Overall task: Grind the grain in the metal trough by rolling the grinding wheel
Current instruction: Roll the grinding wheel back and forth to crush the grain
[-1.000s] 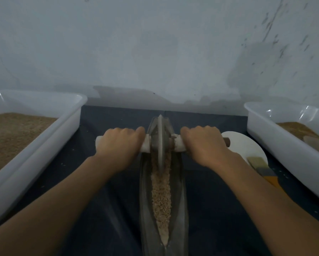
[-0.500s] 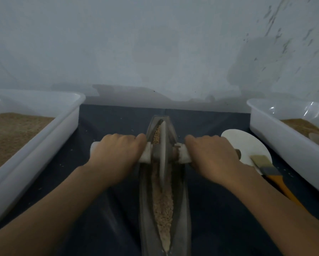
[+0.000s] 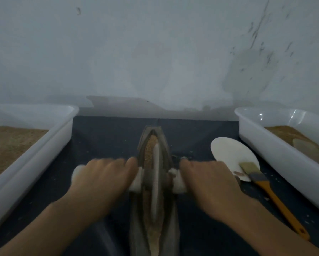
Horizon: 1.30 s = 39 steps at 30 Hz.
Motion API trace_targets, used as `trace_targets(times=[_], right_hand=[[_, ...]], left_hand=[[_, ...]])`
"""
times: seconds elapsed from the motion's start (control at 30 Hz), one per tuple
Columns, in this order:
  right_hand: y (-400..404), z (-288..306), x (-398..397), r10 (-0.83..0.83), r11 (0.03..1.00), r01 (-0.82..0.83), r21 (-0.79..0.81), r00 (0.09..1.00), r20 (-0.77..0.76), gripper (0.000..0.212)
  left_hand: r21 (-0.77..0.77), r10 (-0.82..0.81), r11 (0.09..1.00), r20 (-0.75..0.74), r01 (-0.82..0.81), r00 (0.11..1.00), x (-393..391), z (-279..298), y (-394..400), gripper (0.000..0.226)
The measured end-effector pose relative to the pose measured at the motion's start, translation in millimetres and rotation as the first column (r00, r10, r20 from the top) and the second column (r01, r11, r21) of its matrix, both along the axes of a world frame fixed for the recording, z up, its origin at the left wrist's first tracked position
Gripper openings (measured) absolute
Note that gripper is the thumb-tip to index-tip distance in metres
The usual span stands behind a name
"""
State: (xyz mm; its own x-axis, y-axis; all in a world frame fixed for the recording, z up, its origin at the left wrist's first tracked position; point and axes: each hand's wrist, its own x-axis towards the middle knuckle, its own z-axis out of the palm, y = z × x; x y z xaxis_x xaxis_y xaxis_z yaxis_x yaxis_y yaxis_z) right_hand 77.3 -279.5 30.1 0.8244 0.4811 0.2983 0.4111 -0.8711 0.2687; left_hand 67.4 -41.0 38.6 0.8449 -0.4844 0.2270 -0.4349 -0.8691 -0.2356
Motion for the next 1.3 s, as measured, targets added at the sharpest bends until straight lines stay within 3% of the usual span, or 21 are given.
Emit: trace_targets(times=[0.07,0.13,0.23,0.33,0.43,0.57,0.67,0.77,0.93,1.1,1.2,1.3], right_hand=[[-2.2,4.0,-17.0,0.044,0.999,-0.044,0.012,0.999,0.016,0.062],[-2.7,5.3,-18.9,0.041,0.999,-0.041,0.008,0.999,0.024,0.067],[2.6,6.7,-4.4,0.009,0.999,-0.009,-0.037,1.0,-0.005,0.05],[10.7,9.8,25.6,0.004,1.0,-0.004,0.015,1.0,-0.007,0.027],[15.3,10.5,56.9,-0.019,0.999,0.016,0.029,0.996,0.088,0.021],[19.1,10.8,69.8,-0.027,1.0,0.027,0.0,0.994,0.102,0.019],[13.8,11.0,46.6,-0.004,0.999,0.005,0.037,1.0,-0.006,0.025],[2.9,8.1,7.2,0.019,0.997,-0.006,0.079,0.988,-0.156,0.031],[-5.1,4.2,-20.4,-0.02,0.999,0.03,0.039,0.972,-0.234,0.047],[3.9,5.3,15.3,-0.009,0.996,0.017,0.088,0.996,-0.093,0.025],[11.0,7.6,47.6,-0.033,0.997,0.033,0.067,0.999,0.004,0.023],[15.6,12.7,63.1,-0.032,0.998,0.03,0.05,0.998,0.053,0.02]], left_hand=[[-0.076,-0.027,0.997,0.048,0.031,0.998,-17.0,3.7,-0.9,0.053],[-0.001,0.023,1.0,0.021,-0.023,1.0,-20.4,0.8,-0.5,0.052],[-0.026,0.054,0.998,0.025,-0.053,0.998,-5.7,-0.3,1.1,0.057],[-0.077,0.161,0.984,0.006,-0.16,0.987,21.2,-12.4,6.8,0.04],[-0.132,0.134,0.984,0.093,-0.121,0.987,53.9,-16.9,8.4,0.035],[-0.126,0.154,0.982,0.093,-0.142,0.984,67.8,-16.4,7.1,0.035],[-0.132,0.099,0.987,0.044,-0.092,0.994,42.5,-13.4,7.7,0.043],[-0.036,-0.056,0.997,0.115,0.061,0.992,6.6,-3.5,5.7,0.062],[-0.046,-0.14,0.987,0.192,0.151,0.971,-14.3,-1.2,4.5,0.06],[-0.027,-0.014,0.999,0.087,0.017,0.996,25.6,-8.4,4.0,0.061],[-0.104,0.111,0.99,0.16,-0.095,0.981,52.6,-16.8,6.0,0.043],[-0.129,0.174,0.98,0.166,-0.153,0.971,61.2,-15.6,3.9,0.041]])
